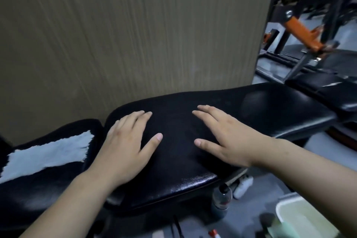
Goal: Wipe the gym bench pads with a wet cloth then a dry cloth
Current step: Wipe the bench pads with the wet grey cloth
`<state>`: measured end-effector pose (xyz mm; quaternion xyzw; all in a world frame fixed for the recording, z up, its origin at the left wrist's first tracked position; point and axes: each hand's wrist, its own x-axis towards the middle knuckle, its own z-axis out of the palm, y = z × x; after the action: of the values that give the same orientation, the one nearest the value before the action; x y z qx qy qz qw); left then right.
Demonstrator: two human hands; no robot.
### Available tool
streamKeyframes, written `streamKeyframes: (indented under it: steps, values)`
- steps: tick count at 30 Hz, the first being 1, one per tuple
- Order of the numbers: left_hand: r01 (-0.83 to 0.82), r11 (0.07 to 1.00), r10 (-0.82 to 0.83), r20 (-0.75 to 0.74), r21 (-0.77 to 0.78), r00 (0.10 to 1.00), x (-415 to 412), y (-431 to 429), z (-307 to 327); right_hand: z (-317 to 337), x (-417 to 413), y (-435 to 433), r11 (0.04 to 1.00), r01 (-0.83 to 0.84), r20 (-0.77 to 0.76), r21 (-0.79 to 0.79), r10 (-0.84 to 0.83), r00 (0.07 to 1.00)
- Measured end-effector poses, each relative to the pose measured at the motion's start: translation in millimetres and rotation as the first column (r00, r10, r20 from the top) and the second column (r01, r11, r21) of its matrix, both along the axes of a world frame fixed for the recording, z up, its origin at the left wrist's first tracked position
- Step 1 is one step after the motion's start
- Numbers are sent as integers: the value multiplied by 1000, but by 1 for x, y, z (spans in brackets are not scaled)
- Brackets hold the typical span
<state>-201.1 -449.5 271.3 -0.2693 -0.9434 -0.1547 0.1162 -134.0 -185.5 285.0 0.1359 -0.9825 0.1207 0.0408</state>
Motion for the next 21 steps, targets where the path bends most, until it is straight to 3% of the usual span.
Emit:
streamKeyframes:
  steps: [12,21]
  values:
    - [98,994,-98,-10,-49,995,13,85,7,29,39,54,995,91,-4,-29,-91,996]
    - [121,989,-124,-25,-81,992,27,117,5,40,49,71,998,53,-61,-43,-56,997]
